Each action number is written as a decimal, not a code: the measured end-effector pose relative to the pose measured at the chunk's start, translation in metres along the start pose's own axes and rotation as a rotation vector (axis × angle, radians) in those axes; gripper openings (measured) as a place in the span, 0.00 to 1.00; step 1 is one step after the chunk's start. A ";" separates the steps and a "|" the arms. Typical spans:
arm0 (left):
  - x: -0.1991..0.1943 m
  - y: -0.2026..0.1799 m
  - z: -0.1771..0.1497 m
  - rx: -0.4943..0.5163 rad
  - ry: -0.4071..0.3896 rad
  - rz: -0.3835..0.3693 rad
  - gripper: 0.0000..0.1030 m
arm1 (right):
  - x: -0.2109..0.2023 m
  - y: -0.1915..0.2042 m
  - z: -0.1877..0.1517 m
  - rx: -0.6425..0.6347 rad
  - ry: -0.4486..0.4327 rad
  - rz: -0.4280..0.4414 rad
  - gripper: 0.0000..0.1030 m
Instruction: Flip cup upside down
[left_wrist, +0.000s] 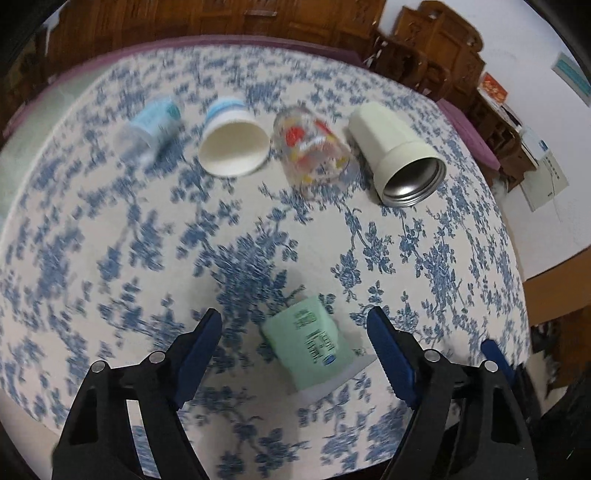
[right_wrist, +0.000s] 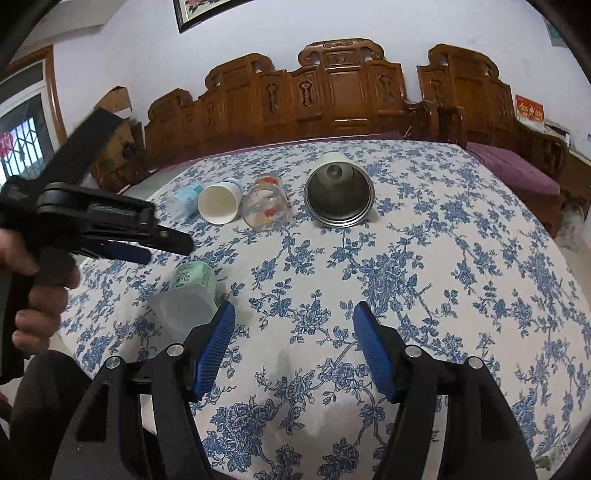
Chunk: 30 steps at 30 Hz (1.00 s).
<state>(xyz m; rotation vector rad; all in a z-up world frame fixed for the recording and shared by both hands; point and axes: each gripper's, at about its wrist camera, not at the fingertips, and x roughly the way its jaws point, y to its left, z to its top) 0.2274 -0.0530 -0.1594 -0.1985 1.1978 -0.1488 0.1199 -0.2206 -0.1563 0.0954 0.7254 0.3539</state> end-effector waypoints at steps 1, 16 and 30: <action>0.006 0.000 0.001 -0.018 0.022 -0.007 0.75 | 0.000 0.000 0.000 0.003 -0.001 0.003 0.67; 0.046 0.007 0.003 -0.144 0.152 -0.022 0.54 | 0.003 -0.001 -0.002 0.011 -0.004 0.033 0.67; 0.029 -0.031 0.014 0.155 -0.112 0.074 0.50 | 0.006 -0.006 -0.002 0.031 0.008 0.033 0.67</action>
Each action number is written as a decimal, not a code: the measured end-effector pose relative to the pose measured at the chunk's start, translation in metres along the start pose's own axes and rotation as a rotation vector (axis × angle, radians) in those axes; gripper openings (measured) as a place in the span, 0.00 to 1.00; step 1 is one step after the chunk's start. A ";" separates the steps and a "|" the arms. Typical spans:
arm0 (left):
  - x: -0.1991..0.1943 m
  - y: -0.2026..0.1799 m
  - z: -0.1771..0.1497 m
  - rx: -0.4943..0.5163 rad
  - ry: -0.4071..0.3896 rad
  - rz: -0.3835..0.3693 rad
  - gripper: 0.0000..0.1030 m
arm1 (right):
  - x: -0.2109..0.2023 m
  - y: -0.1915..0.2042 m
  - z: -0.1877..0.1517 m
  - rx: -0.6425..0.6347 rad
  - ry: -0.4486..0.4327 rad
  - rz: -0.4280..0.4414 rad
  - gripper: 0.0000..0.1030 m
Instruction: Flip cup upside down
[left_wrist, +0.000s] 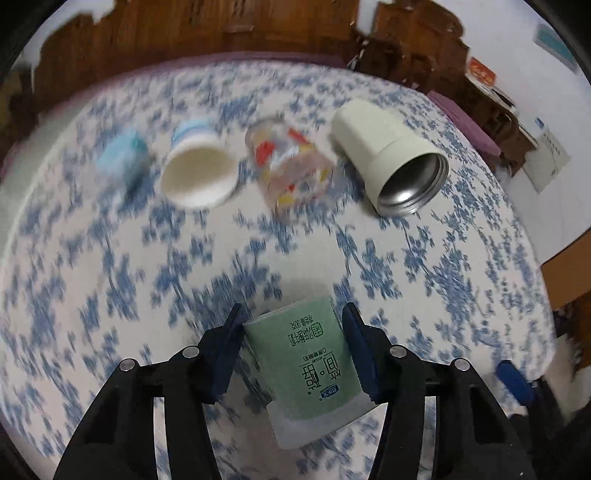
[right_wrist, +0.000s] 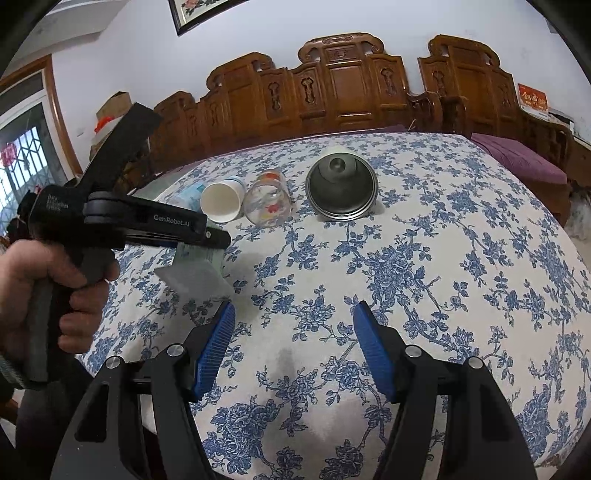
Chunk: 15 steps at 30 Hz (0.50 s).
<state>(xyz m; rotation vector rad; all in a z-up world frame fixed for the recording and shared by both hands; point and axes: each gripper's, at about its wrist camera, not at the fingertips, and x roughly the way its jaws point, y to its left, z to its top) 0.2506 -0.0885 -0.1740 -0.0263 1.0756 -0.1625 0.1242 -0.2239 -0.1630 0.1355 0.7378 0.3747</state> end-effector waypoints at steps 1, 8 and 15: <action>0.000 -0.002 0.001 0.020 -0.023 0.012 0.50 | 0.000 -0.001 0.000 0.005 0.002 0.000 0.67; 0.004 0.000 0.013 0.104 -0.148 0.075 0.49 | 0.003 -0.003 -0.001 0.016 0.010 0.003 0.67; 0.008 -0.004 0.007 0.178 -0.188 0.130 0.49 | 0.006 -0.004 0.000 0.029 0.015 0.010 0.67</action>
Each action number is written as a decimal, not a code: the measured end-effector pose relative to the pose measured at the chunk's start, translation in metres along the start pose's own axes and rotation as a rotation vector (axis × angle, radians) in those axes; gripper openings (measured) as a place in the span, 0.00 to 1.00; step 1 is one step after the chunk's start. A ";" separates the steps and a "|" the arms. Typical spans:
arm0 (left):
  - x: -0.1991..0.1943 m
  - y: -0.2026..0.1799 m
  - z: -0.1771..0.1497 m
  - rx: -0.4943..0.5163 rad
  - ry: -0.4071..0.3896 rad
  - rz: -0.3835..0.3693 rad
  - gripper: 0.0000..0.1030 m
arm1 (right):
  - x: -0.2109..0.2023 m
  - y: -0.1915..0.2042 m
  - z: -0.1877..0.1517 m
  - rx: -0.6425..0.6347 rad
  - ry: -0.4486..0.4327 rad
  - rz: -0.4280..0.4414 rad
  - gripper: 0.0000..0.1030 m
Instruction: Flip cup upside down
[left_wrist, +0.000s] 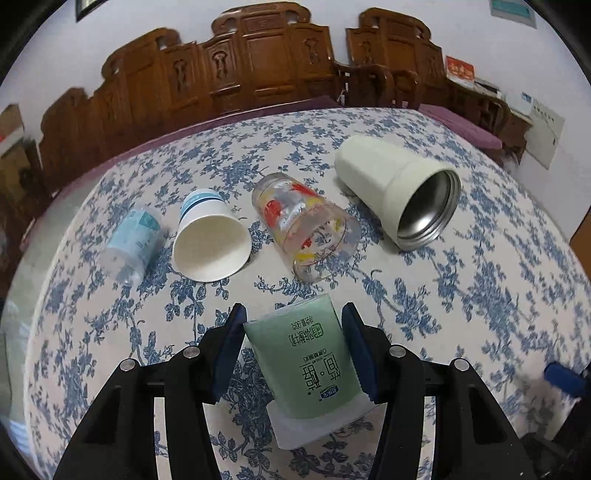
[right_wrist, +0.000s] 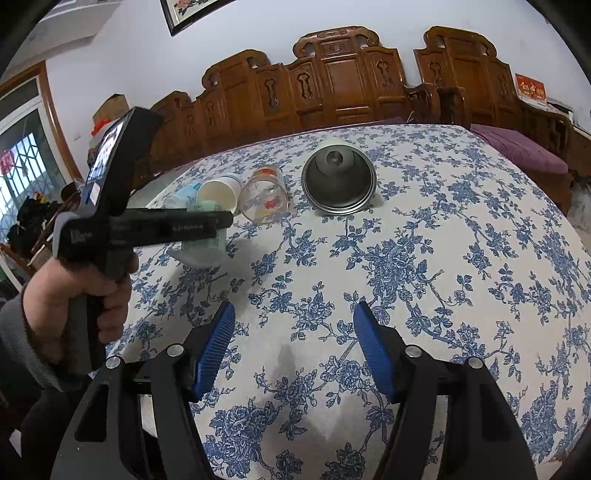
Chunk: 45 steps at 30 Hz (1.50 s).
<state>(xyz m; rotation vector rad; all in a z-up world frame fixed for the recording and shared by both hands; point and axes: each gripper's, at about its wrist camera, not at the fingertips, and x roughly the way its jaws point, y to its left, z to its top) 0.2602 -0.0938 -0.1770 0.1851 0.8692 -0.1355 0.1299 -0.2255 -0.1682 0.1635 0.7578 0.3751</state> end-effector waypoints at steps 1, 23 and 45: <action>0.000 -0.002 -0.002 0.015 0.000 0.005 0.49 | 0.000 0.000 0.000 0.001 -0.001 0.000 0.67; -0.037 -0.005 -0.039 0.025 -0.004 -0.011 0.45 | -0.003 0.000 0.001 0.002 -0.012 -0.004 0.67; -0.110 0.030 -0.063 -0.092 -0.107 -0.061 0.90 | -0.011 0.012 0.002 -0.025 -0.022 -0.024 0.67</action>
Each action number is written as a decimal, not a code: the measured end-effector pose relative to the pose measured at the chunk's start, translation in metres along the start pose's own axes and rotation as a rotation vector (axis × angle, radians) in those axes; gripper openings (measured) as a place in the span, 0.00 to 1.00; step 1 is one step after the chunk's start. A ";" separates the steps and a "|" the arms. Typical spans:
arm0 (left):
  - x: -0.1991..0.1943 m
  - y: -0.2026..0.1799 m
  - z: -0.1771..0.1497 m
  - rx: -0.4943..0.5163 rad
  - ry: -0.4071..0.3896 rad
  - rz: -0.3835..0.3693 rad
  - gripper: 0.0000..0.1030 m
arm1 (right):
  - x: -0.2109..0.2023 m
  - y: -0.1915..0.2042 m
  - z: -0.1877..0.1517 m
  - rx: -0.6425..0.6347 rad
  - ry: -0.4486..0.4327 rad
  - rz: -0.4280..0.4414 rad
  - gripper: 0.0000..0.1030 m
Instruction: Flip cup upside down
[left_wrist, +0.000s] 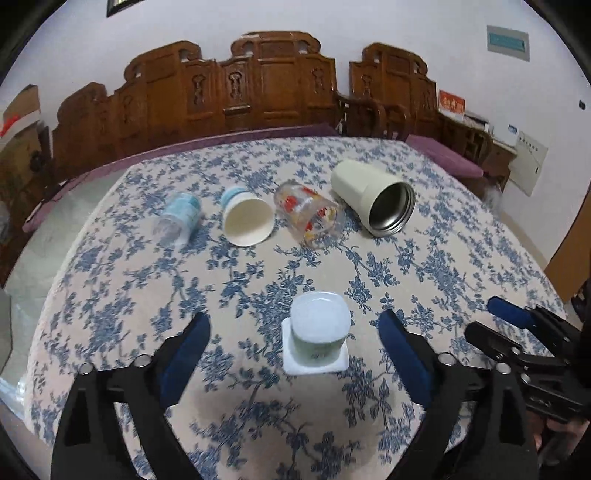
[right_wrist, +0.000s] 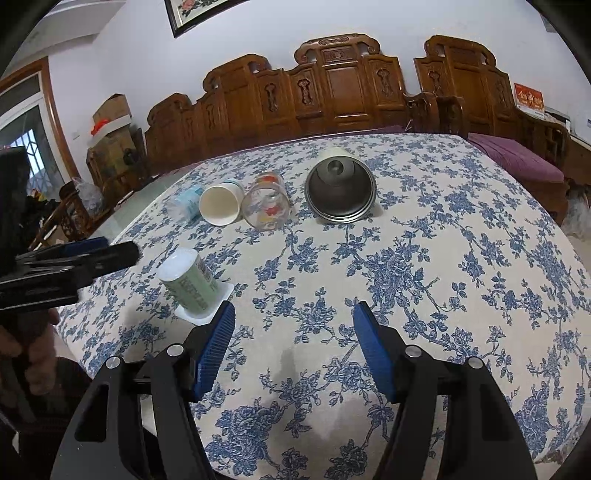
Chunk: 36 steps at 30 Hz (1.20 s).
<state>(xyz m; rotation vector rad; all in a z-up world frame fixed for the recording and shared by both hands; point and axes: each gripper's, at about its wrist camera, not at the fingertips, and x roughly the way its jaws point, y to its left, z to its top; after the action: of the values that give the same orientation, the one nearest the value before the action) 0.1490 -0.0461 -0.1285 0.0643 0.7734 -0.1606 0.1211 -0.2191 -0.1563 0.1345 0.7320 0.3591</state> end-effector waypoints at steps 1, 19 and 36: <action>-0.007 0.003 -0.002 -0.004 -0.007 0.004 0.92 | -0.001 0.002 0.000 -0.005 -0.001 -0.002 0.67; -0.070 0.027 -0.024 -0.050 -0.021 0.043 0.92 | -0.035 0.031 -0.001 -0.009 -0.001 -0.054 0.97; -0.195 0.025 -0.030 -0.083 -0.276 0.119 0.92 | -0.176 0.094 0.028 -0.105 -0.289 -0.108 0.97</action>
<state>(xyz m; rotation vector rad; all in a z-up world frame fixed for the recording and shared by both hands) -0.0052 0.0055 -0.0137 0.0093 0.4982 -0.0227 -0.0065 -0.1954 -0.0023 0.0455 0.4314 0.2670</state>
